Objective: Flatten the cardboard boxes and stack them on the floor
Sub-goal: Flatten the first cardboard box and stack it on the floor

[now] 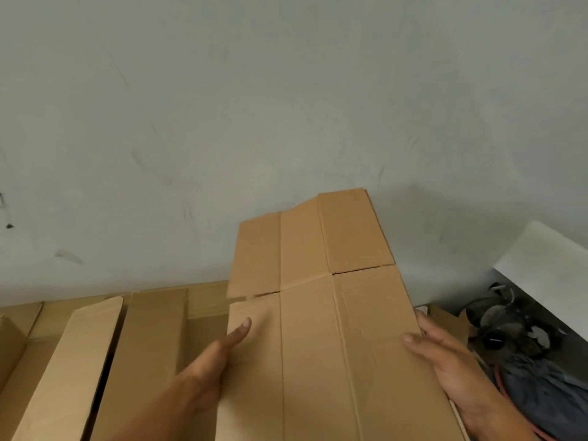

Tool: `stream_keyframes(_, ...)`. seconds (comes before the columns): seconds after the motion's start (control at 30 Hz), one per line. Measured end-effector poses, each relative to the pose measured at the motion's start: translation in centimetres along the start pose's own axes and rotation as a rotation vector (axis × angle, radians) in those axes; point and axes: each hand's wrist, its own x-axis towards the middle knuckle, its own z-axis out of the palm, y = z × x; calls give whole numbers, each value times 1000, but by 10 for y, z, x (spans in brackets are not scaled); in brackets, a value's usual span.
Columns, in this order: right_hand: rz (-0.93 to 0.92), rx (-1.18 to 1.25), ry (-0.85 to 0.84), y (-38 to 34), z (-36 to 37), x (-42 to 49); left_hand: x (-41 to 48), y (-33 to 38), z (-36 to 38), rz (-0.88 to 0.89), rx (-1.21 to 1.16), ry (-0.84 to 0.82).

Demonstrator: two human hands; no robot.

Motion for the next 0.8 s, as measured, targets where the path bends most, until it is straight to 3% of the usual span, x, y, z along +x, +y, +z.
stream_keyframes(0.13,105,-37,-11,30,-5,37,13,-7,-19,120,-91,137)
stream_keyframes(0.27,241,-184,-41,71,1,81,26,-21,-23,145,51,402)
stream_keyframes(0.7,474,-423,-3,206,8,207,100,-68,-27,-58,365,830)
stream_keyframes(0.8,453,-600,-75,207,11,212,101,-72,-25,-42,625,852)
